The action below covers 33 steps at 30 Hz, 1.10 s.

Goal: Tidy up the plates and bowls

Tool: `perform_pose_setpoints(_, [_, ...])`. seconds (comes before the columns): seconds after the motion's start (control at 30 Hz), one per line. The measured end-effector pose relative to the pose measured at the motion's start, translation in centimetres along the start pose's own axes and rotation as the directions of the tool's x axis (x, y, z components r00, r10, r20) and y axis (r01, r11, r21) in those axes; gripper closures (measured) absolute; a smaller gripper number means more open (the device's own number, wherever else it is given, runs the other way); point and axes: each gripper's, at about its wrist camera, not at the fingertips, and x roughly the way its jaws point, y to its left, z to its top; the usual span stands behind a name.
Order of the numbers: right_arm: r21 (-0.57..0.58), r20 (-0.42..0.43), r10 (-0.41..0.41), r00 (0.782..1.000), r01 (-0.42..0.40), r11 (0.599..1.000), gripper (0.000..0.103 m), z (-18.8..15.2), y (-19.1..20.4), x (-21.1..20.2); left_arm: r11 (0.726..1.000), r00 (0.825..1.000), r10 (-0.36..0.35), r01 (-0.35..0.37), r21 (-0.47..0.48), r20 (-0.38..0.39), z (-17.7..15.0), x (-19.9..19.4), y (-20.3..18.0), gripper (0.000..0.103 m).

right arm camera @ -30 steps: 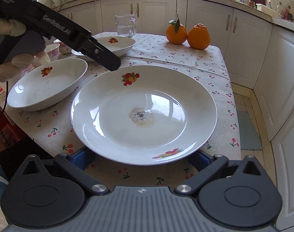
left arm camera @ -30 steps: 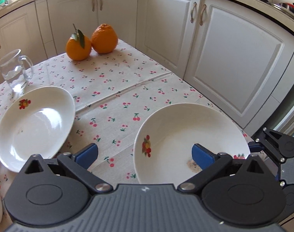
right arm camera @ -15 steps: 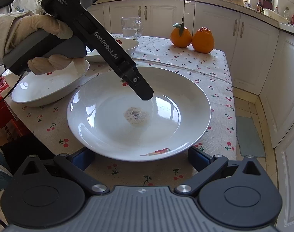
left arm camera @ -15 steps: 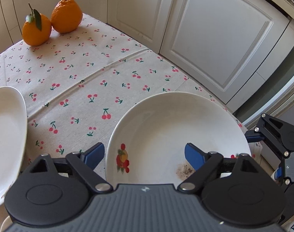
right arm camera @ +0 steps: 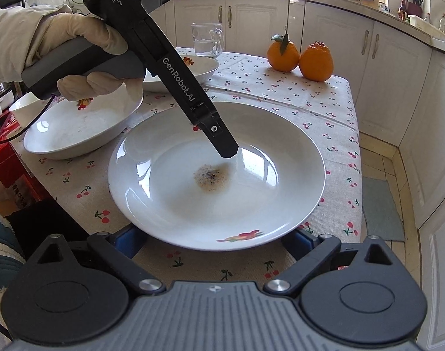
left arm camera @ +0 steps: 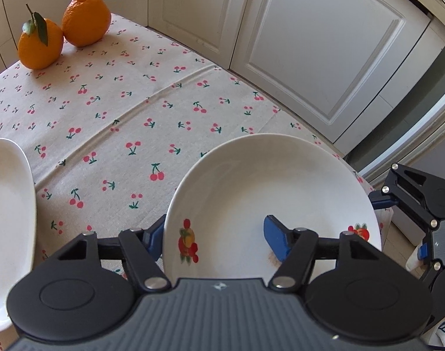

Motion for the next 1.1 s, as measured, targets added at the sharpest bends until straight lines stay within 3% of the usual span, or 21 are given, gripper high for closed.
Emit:
perform_pose_setpoints(0.43, [-0.013, -0.015, 0.003, 1.0, -0.004, 1.0, 0.004, 1.0, -0.5, 0.3, 1.0, 1.0, 0.011, -0.011, 0.019, 0.014, 0.5, -0.3, 0.5, 0.036])
perform_pose_setpoints(1.1, [-0.004, -0.022, -0.036, 0.999, 0.036, 0.999, 0.004, 3.7, -5.2, 3.1, 1.0, 0.996, 0.011, -0.013, 0.023, 0.088, 5.9, 1.7, 2.8, 0.036])
